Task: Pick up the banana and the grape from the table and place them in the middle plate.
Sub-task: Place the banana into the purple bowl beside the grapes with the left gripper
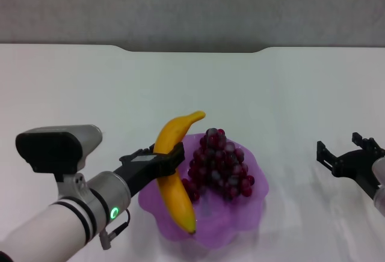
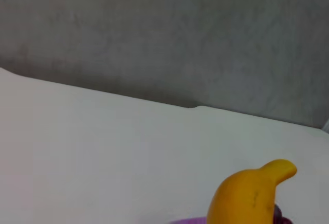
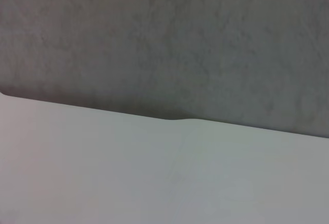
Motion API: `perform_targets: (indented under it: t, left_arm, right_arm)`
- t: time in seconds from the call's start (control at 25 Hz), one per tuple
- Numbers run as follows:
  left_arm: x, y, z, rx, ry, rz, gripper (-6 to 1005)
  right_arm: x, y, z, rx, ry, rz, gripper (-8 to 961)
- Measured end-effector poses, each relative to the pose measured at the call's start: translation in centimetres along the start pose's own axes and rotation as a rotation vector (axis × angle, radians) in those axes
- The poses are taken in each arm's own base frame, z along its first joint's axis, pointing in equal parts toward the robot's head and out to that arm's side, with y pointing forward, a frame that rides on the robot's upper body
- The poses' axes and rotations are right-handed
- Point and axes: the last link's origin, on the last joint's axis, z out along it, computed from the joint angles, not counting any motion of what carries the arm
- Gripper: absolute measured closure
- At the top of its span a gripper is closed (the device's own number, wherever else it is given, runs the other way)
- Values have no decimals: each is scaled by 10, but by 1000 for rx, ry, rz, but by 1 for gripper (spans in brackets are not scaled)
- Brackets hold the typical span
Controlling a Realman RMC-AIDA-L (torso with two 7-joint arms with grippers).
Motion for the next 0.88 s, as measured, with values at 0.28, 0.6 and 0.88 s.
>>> perform_targets:
  t: [0.28, 0.6, 0.88]
  left_arm:
    - [-9, 6, 14, 10, -14, 62, 337]
    - [-15, 4, 20, 35, -21, 93, 320]
    - [-17, 4, 25, 35, -33, 137, 305]
  right_arm:
    - [-2, 3, 1, -15, -6, -7, 96]
    - [-7, 9, 3, -32, -21, -23, 96]
    - [-9, 12, 4, -39, -27, -40, 97]
